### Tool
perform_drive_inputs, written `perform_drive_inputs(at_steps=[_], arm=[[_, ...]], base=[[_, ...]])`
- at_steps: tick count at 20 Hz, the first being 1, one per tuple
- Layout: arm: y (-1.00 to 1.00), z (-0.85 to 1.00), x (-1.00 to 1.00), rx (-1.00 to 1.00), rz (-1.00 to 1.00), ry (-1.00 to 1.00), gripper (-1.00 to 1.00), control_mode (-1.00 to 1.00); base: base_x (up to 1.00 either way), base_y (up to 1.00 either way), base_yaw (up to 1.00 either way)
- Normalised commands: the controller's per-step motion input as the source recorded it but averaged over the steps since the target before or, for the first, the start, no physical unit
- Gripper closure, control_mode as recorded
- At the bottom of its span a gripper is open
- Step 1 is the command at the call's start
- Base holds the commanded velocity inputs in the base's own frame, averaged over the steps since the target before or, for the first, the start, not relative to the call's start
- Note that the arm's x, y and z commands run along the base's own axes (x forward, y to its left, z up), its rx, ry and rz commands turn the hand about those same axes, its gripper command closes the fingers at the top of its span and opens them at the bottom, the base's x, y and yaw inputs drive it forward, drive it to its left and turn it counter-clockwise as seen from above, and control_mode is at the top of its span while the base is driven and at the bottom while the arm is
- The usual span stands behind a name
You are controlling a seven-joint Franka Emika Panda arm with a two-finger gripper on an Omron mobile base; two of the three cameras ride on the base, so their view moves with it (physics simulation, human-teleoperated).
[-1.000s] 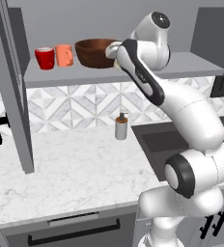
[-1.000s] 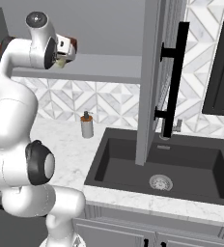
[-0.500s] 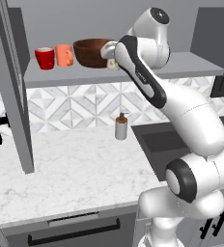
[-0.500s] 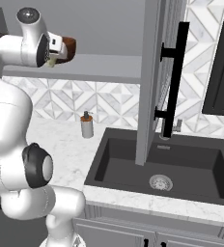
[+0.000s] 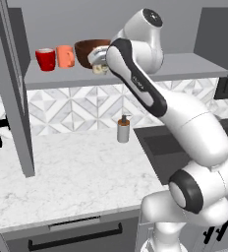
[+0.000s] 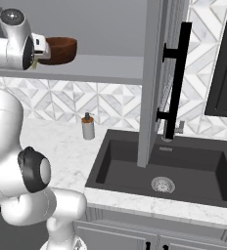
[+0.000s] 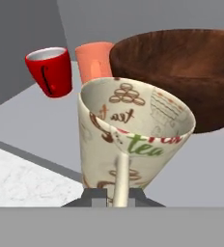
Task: Gather all objects into one cabinet and sort the glasses and bowls to opposite sides.
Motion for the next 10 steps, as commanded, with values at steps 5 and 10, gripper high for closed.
perform_drive_inputs(at_steps=[5,10], arm=[[0.64,0.0,0.0,-0.01,0.08,-0.1,1.0,-1.0],[0.72,0.0,0.0,-0.03,0.1,-0.02,1.0,-1.0]], base=[[0.0,0.0,0.0],[0.0,0.0,0.0]])
